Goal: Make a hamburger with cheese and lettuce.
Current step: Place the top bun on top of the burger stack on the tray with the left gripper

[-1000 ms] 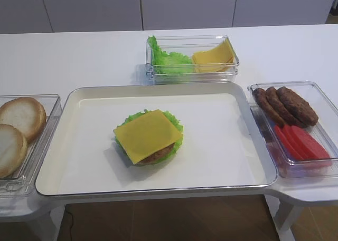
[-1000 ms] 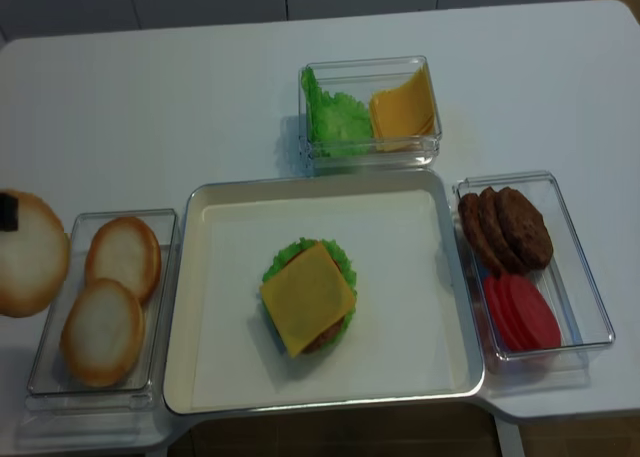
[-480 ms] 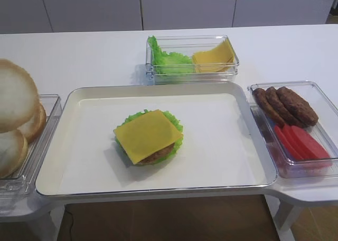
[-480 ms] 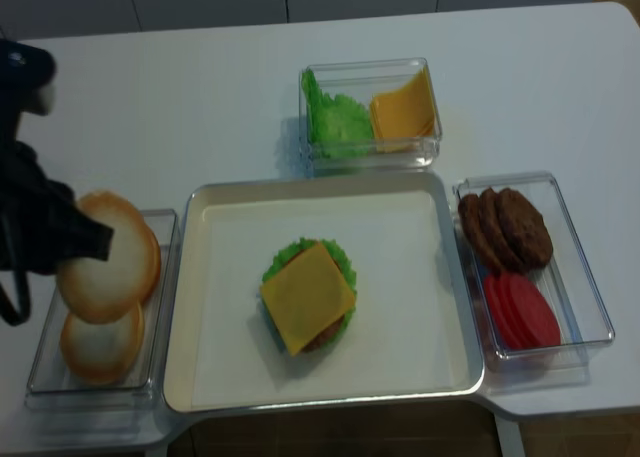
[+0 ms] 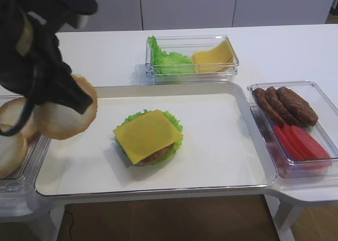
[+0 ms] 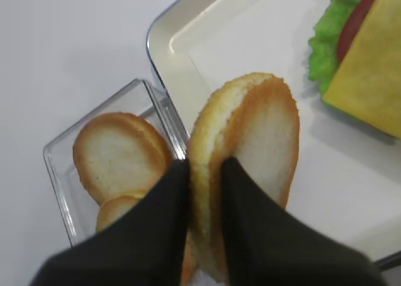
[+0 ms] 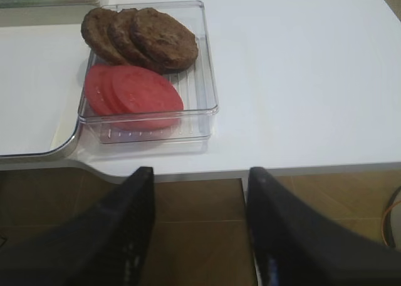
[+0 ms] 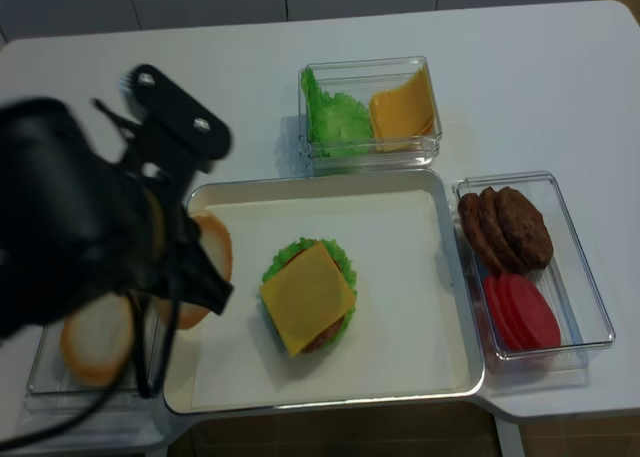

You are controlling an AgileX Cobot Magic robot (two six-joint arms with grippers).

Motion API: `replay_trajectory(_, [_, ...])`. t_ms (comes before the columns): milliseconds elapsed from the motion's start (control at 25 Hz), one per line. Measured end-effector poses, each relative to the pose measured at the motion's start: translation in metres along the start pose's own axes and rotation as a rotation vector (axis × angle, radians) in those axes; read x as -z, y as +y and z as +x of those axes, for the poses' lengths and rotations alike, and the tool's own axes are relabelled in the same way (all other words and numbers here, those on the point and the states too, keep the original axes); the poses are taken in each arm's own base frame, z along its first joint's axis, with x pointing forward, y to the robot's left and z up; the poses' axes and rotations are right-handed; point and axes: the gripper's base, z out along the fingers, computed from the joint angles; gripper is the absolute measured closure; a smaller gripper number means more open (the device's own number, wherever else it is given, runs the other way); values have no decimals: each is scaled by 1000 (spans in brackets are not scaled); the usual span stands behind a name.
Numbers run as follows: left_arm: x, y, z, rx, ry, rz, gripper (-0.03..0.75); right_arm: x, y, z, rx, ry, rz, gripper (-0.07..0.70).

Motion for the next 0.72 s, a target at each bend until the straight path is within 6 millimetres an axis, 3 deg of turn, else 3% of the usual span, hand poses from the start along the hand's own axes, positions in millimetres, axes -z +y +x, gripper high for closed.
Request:
replay_trajectory(240, [-8,-35,-14,-99,-112,-115,608,0,0,0,-2,0,0,315])
replay_trajectory(480, [-5,-53,-35,-144,-216,-144,609,0,0,0,-4,0,0,357])
replay_trajectory(720, [-22,-73,-47,-210,-225,-165,610,0,0,0,-4,0,0,363])
